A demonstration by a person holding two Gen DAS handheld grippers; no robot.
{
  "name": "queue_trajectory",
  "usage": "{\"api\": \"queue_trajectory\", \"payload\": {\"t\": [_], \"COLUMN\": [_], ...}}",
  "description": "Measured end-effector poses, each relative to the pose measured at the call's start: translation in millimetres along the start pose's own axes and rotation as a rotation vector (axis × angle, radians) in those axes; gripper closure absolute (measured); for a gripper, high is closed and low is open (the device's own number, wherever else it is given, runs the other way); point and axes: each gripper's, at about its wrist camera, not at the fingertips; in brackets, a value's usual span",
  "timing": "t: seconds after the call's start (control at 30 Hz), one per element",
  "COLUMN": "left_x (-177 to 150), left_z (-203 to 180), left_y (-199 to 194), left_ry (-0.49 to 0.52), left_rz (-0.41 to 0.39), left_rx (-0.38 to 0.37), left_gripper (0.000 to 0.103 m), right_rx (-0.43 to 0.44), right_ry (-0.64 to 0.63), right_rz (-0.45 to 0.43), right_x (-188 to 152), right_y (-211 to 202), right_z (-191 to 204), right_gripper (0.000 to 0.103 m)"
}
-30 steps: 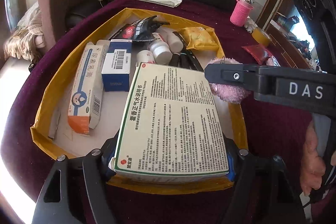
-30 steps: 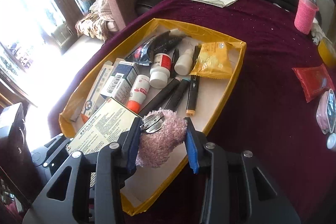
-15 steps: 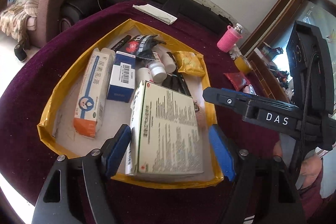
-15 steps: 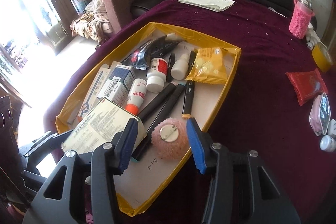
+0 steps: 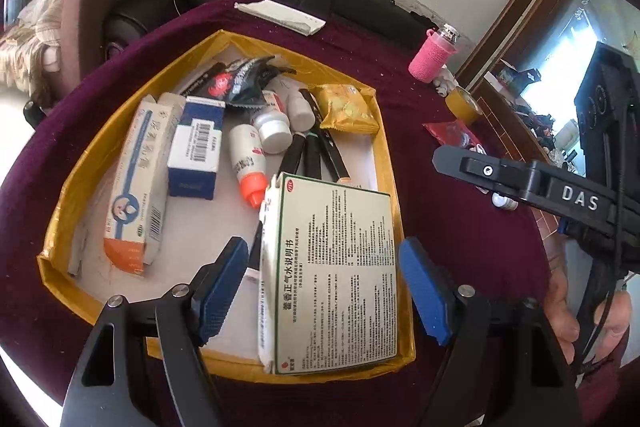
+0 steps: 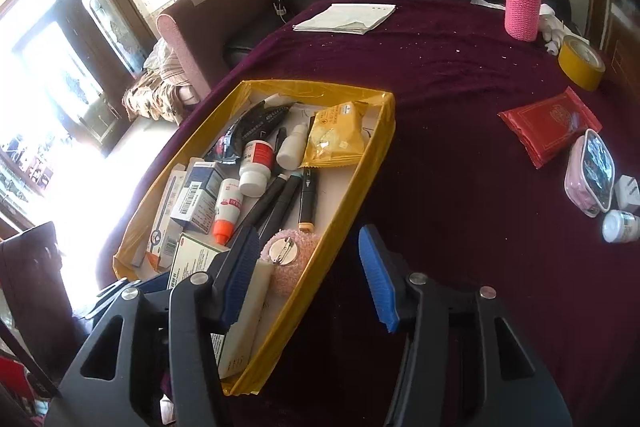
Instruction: Organize objects
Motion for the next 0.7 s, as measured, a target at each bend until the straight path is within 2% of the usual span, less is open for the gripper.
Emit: {"api": "queue_trajectory", "payload": {"t": [0.27,0.57,0.7], "left_x": [5,7,6], "left_z": [-7,-14,-11], "left_y": [-44,-51,-54], "left_ry": [0.114,0.097,0.062], "left_rz": [-0.172,-0.228,-0.231], "left_rx": [0.237,0.313,0.322], "left_gripper": [0.03,0.03,0.03], "right_rx": [-0.01,-0.156,-0.205], "right_ry": [0.012,-0.046,-0.068], "right_rz": [-0.018,-0.115,-0.178], "right_x": [-4,-17,-22], "right_y": [4,-3,-9], "right_z": [-5,-7,-6], "right_gripper": [0.052,0.052,0.045]}}
Point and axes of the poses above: each gripper's, at about its wrist camera, not at the fingertips, and y roughly the way its jaws point, z to its left, x to its top, and after that the axes turned 13 degrees about y, right-handed
